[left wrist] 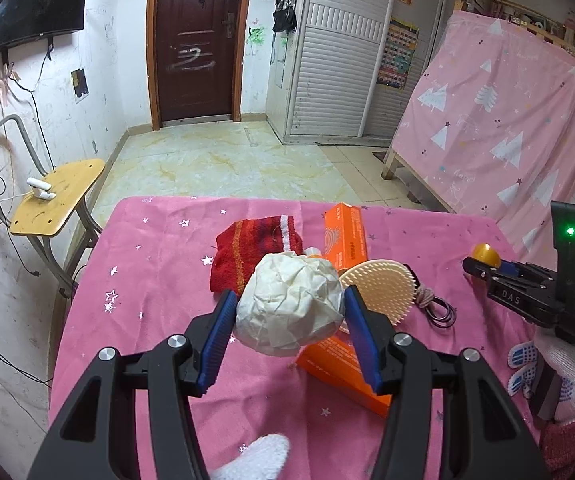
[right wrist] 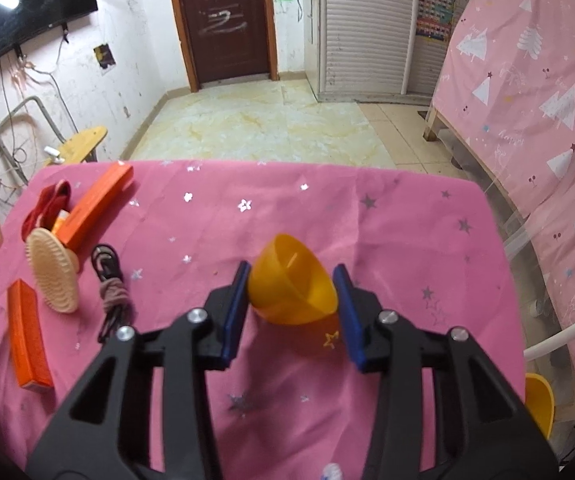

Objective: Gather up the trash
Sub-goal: 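Grasp the crumpled white paper ball with the left tool while the right tool grasps the orange cone, then carry paper ball and cone to the yellow bin and open both tools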

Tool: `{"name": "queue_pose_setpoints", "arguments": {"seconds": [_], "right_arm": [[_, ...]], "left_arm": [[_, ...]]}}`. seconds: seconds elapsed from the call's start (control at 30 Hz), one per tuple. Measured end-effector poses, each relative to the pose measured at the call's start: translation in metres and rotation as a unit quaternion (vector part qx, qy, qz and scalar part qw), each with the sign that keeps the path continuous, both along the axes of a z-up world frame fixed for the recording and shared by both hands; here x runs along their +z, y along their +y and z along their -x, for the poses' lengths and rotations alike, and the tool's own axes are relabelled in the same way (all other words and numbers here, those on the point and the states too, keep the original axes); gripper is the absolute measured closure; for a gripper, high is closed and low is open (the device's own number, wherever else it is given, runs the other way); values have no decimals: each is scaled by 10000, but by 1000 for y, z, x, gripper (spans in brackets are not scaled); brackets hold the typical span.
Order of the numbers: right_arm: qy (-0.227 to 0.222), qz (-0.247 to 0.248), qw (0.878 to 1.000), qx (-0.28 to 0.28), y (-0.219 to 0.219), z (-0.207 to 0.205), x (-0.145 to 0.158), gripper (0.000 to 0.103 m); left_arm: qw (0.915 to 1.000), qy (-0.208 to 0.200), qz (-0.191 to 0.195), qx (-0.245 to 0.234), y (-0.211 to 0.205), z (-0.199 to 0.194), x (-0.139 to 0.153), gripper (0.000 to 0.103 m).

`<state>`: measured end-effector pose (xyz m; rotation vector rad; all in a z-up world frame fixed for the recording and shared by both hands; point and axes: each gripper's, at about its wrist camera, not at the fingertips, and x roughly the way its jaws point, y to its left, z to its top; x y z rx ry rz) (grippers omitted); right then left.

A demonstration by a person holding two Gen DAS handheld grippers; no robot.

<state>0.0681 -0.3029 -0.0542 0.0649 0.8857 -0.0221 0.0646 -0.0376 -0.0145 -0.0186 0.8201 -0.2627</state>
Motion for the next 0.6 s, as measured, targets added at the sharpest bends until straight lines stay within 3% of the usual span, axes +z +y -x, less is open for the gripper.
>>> {"name": "queue_pose_setpoints", "arguments": {"seconds": [0.23, 0.6], "right_arm": [[-388, -147, 9991, -56, -12, 27, 25, 63], [-984, -353, 9933, -491, -61, 94, 52, 63]], "left_arm": [[9998, -168, -61, -94, -15, 13, 16, 56], [9970, -411, -201, -632, -74, 44, 41, 56]]}}
